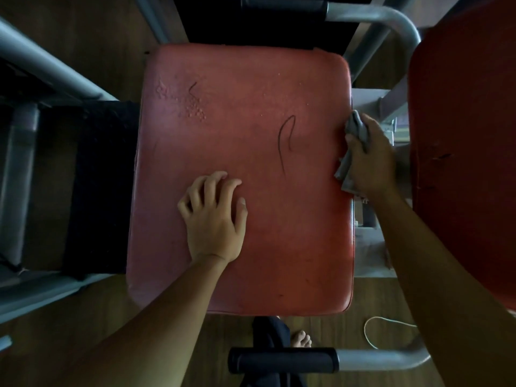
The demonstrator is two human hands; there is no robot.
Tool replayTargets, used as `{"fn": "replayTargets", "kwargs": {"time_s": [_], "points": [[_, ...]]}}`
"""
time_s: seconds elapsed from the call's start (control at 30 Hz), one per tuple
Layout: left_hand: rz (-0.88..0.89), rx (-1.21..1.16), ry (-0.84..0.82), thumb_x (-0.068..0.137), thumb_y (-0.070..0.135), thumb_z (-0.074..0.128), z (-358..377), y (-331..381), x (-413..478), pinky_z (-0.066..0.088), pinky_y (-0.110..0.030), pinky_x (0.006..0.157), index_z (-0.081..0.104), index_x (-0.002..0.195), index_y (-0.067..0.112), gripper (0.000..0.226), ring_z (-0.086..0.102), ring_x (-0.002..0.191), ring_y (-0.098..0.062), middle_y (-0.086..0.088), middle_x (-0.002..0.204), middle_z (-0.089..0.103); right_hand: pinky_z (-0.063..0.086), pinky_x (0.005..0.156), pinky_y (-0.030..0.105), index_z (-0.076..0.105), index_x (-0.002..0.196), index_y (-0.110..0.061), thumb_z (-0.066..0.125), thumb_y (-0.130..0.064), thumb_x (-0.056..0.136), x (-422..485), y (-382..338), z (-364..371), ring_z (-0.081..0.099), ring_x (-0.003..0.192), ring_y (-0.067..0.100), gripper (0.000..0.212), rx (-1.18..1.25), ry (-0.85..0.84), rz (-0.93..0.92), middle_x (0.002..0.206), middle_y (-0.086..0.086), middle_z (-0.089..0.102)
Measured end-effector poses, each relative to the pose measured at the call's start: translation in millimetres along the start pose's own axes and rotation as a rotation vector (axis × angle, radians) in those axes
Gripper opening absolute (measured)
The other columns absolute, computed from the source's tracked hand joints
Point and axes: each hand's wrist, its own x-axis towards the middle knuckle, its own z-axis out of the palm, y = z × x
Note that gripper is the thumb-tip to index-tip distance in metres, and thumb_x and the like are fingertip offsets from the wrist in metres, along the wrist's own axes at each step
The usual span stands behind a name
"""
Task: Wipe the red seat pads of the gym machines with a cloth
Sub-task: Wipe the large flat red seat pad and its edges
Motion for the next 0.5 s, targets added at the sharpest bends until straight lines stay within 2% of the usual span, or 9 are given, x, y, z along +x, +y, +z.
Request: {"fn": "replayTargets", "kwargs": {"time_s": [0.1, 0.17, 0.23, 0.33, 0.4, 0.43, 0.5], "points": [[0.007, -0.002, 0.012, 0.095, 0.036, 0.053, -1, 0, 0, 0.03, -0.049, 0.101, 0.06, 0.123, 0.028, 0.03, 0.041, 0.131, -0.028, 0.004, 0.138, 0.051, 0.056, 0.095, 0.037, 0.045, 0.148, -0.017, 0.055, -0.022, 0.101, -8, -10, -4, 0.063, 0.105, 0.001, 0.048, 0.05, 0.067, 0.009, 0.127, -0.014, 0.057], [0.018, -0.005, 0.014, 0.096, 0.035, 0.054, -3, 0, 0, 0.031, -0.048, 0.101, 0.06, 0.123, 0.028, 0.029, 0.042, 0.131, -0.027, 0.004, 0.138, 0.052, 0.049, 0.106, 0.042, 0.044, 0.149, -0.018, 0.059, -0.031, 0.096, -12, -16, -6, 0.057, 0.125, 0.009, 0.057, 0.048, 0.138, -0.003, 0.14, -0.007, 0.055], [0.022, -0.004, 0.011, 0.096, 0.036, 0.055, -4, 0, -1, 0.032, -0.048, 0.101, 0.061, 0.123, 0.027, 0.029, 0.044, 0.13, -0.028, 0.004, 0.137, 0.053, 0.043, 0.11, 0.037, 0.045, 0.145, -0.015, 0.067, -0.031, 0.091, -17, -19, -5, 0.052, 0.129, 0.012, 0.06, 0.04, 0.189, 0.012, 0.141, -0.004, 0.054], [0.01, -0.025, 0.042, 0.093, 0.036, 0.058, -8, 3, 0, 0.033, -0.047, 0.097, 0.064, 0.117, 0.027, 0.026, 0.047, 0.122, -0.028, 0.004, 0.13, 0.057, 0.051, 0.098, 0.029, 0.055, 0.133, -0.016, 0.069, -0.025, 0.092, -30, -20, -2, 0.064, 0.109, 0.01, 0.044, 0.081, 0.185, 0.082, 0.121, -0.001, 0.064], [-0.005, -0.041, 0.07, 0.091, 0.036, 0.058, -12, 6, 14, 0.031, -0.046, 0.092, 0.066, 0.106, 0.026, 0.02, 0.048, 0.112, -0.029, 0.003, 0.121, 0.059, 0.056, 0.075, 0.023, 0.061, 0.12, -0.021, 0.064, -0.017, 0.095, -39, -16, 0, 0.068, 0.078, 0.002, 0.025, 0.146, 0.15, 0.1, 0.099, 0.002, 0.071], [-0.013, -0.048, 0.077, 0.091, 0.037, 0.057, -13, 7, 27, 0.03, -0.046, 0.091, 0.066, 0.102, 0.026, 0.018, 0.048, 0.109, -0.029, 0.002, 0.117, 0.059, 0.055, 0.066, 0.021, 0.062, 0.116, -0.023, 0.061, -0.013, 0.097, -42, -14, 1, 0.067, 0.068, 0.002, 0.022, 0.169, 0.137, 0.103, 0.092, 0.001, 0.071], [-0.004, -0.07, 0.083, 0.092, 0.038, 0.055, -12, 9, 57, 0.029, -0.044, 0.089, 0.065, 0.103, 0.026, 0.019, 0.049, 0.106, -0.03, 0.002, 0.117, 0.059, 0.054, 0.06, 0.022, 0.062, 0.116, -0.026, 0.058, -0.012, 0.099, -43, -10, 3, 0.067, 0.064, 0.006, 0.022, 0.181, 0.132, 0.108, 0.09, -0.001, 0.069]]}}
